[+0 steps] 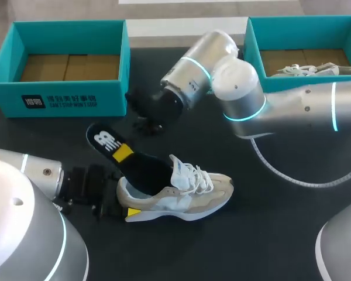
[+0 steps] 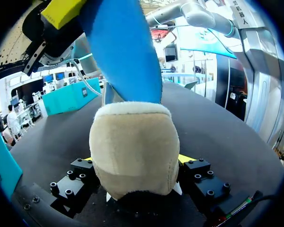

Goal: Take the shoe out of the shoebox, open the shoe tongue, remove and reinsert the insole, then place the shoe into the shoebox

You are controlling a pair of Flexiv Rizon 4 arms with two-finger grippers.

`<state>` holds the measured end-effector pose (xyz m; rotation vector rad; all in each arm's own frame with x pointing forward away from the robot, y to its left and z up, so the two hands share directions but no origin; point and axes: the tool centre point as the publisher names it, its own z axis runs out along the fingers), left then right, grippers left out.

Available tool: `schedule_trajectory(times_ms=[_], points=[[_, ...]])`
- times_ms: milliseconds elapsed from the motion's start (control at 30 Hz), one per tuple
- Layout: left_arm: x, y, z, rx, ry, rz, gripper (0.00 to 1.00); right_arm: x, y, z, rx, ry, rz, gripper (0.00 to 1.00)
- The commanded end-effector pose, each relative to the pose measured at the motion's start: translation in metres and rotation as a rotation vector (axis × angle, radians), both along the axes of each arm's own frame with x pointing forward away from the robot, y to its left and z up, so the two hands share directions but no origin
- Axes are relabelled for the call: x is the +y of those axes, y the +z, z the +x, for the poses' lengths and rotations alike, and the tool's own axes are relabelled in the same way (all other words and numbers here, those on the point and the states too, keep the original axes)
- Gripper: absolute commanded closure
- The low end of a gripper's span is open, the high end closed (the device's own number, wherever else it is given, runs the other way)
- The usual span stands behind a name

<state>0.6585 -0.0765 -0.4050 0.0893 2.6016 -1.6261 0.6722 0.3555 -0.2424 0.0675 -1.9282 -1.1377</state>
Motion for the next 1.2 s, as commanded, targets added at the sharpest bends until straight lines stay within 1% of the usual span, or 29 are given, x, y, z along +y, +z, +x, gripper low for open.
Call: schedule_trajectory(times_ms=[33,133,167,200,267,300,333,367,1200], points=[[0.0,-0.002,-0.001,-0.001,0.002,0.002,1.0,0.001,0.011,-0.002,0.055,-0.162,0.045,1.0],[0.0,-0.002,-0.001,-0.001,0.002,0.002,1.0,0.007,0.024,0.004,0.051,-0.17,0.009,1.0],[0.0,-0.002,-0.001,-0.001,0.002,0.002,1.0,0.009,0.029,0.006,0.062,-0.153,0.009,1.0],[0.0,-0.002,-0.001,-0.001,0.002,0.002,1.0,0.01,0.035,0.009,0.047,-0.18,0.018,1.0],[0.0,-0.002,-0.001,-0.001,0.002,0.002,1.0,0.011,0.045,0.015,0.058,-0.183,0.031,1.0],[0.0,-0.002,-0.001,-0.001,0.002,0.002,1.0,0.01,0.051,0.018,0.054,-0.242,0.082,1.0],[0.0,-0.002,-0.001,-0.001,0.002,0.002,1.0,0.009,0.055,0.021,0.063,-0.265,0.13,1.0],[0.0,-0.002,-0.001,-0.001,0.002,0.002,1.0,0.005,0.062,0.026,0.051,-0.342,0.222,1.0],[0.0,-0.002,-0.001,-0.001,0.002,0.002,1.0,0.005,0.062,0.026,0.051,-0.342,0.222,1.0]])
